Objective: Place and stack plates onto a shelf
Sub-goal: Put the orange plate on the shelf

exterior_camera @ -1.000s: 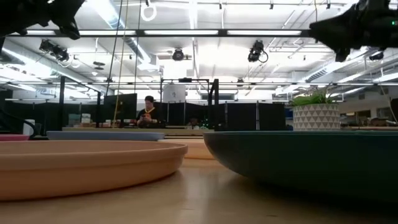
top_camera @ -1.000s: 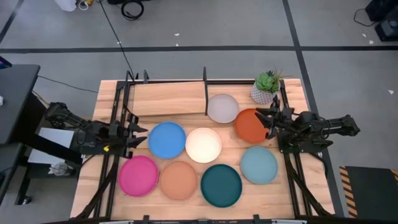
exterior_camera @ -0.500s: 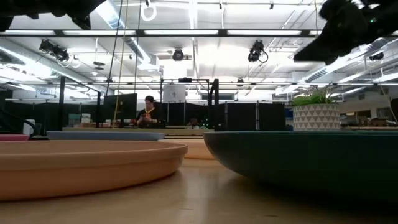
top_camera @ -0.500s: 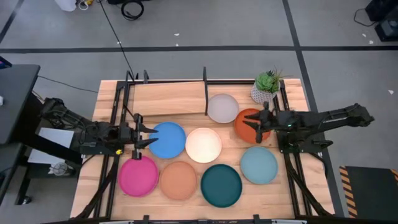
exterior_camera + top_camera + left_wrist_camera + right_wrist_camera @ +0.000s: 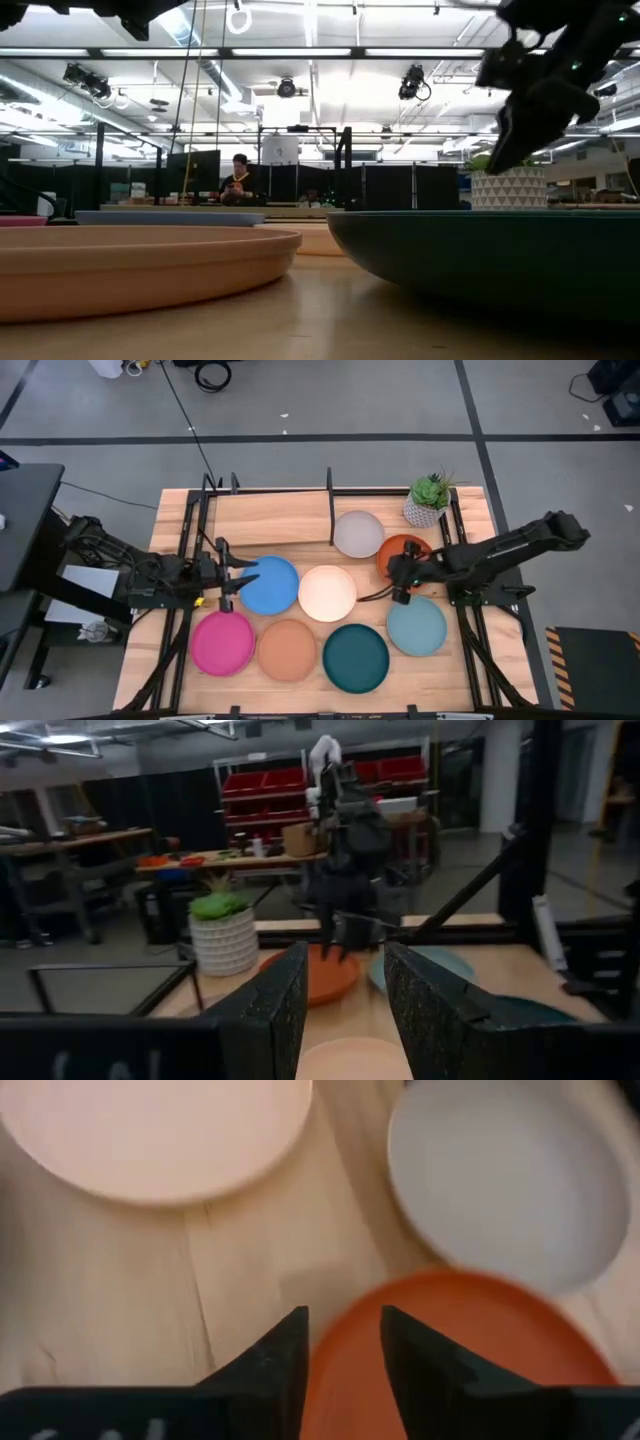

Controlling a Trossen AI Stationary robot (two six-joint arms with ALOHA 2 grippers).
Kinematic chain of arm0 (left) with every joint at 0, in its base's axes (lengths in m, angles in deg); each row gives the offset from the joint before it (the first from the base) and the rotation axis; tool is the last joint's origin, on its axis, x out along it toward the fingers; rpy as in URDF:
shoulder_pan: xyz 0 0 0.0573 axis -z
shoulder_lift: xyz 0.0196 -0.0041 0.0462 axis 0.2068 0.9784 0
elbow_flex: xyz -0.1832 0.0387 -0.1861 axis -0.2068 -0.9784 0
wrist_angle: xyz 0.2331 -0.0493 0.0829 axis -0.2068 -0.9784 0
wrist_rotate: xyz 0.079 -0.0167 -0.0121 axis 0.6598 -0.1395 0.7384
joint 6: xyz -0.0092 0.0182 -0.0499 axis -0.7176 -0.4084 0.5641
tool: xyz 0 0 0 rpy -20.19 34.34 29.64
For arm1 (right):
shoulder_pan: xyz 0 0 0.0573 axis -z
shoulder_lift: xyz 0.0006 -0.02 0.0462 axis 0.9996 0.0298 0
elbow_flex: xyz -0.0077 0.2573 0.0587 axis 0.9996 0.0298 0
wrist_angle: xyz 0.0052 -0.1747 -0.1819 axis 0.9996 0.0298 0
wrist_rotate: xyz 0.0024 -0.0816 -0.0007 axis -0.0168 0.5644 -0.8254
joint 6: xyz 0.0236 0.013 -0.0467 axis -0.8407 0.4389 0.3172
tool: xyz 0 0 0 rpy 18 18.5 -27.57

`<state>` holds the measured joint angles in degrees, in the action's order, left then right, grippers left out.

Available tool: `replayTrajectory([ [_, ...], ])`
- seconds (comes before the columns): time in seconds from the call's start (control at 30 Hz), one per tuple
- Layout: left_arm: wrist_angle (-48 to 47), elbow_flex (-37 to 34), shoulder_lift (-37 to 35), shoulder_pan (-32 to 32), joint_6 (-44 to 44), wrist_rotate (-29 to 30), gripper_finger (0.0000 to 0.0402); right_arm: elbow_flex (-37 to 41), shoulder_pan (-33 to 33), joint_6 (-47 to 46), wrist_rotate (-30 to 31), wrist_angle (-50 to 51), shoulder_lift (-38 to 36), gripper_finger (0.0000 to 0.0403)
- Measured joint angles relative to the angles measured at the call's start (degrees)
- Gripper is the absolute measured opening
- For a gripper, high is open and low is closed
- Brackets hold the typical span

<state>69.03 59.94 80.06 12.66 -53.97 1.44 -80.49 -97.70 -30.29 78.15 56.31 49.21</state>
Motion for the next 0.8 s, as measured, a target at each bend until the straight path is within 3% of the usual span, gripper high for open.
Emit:
replayTrajectory([
  [0.17,-0.40,0.00,0.00,-0.02,-1.46,1.59,0.0142,-4.13,0.70,-5.17,-2.59,5.08,8.97,0.0184],
  [0.33,-0.55,0.02,0.00,-0.02,-1.26,1.58,0.0142,-7.13,2.28,-8.84,-5.55,8.06,15.48,0.0190],
  [0.53,-3.30,0.04,0.00,0.02,-1.81,1.47,0.0142,-7.70,4.01,-10.03,-8.70,8.95,20.36,0.0160],
  [0.8,-12.01,0.04,0.09,0.02,-13.39,-0.38,0.0142,-7.70,5.15,-9.75,-11.20,9.60,23.14,0.0079],
])
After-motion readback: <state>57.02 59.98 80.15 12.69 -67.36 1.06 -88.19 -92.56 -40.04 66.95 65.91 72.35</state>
